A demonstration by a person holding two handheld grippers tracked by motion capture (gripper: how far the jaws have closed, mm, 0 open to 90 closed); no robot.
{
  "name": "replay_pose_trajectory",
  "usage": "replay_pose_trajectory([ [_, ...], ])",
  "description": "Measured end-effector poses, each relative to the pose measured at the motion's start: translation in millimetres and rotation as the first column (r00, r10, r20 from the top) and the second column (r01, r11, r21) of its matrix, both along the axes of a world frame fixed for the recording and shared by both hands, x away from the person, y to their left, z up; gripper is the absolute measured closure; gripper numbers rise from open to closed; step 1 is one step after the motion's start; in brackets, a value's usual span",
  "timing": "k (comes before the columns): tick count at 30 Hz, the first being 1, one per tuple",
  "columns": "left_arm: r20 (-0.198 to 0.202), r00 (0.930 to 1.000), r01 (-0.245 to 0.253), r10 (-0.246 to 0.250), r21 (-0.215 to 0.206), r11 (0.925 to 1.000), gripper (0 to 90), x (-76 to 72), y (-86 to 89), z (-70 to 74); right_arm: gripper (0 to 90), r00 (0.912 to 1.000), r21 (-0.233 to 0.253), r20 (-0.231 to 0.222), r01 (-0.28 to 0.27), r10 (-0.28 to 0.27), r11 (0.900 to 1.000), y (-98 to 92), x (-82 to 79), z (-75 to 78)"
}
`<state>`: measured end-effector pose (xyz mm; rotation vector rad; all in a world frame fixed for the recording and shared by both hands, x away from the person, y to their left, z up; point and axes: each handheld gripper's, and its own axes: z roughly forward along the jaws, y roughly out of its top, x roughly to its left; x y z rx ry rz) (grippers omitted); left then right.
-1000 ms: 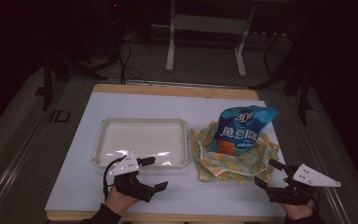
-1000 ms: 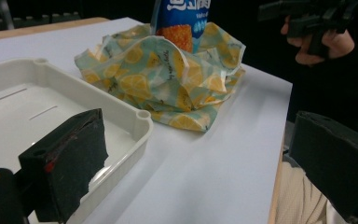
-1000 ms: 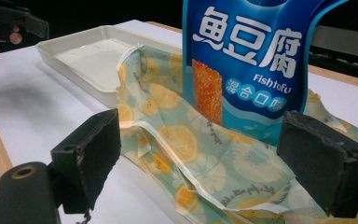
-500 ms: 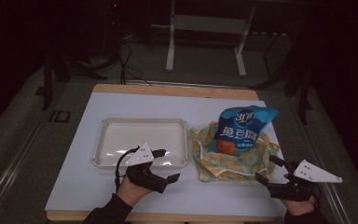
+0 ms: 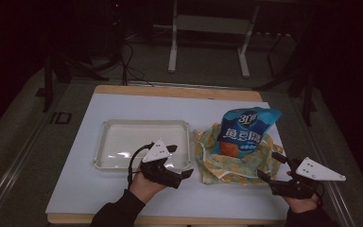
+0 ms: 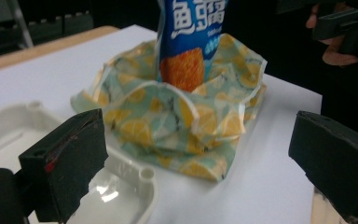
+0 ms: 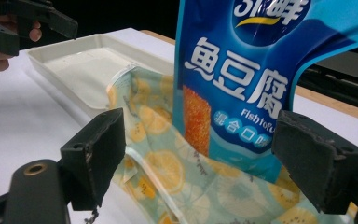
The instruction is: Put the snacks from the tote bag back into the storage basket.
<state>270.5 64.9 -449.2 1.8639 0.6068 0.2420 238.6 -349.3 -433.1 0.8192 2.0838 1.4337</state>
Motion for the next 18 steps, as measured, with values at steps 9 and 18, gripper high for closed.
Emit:
replay_pose_trajectory([
  [9,0.032,0.9984,0.048,-0.048,-0.011,0.9988,5.0,18.8,-23.7,9.9,17.1,1.0,0.002,0.007,0.004,-0.004,1.0,-2.7,11.0,10.1],
  [18,0.075,0.9955,0.059,-0.058,-0.004,0.9983,6.4,33.3,-42.5,24.1,18.4,0.9997,-0.014,0.012,0.021,-0.021,1.0,-3.5,18.2,11.0],
])
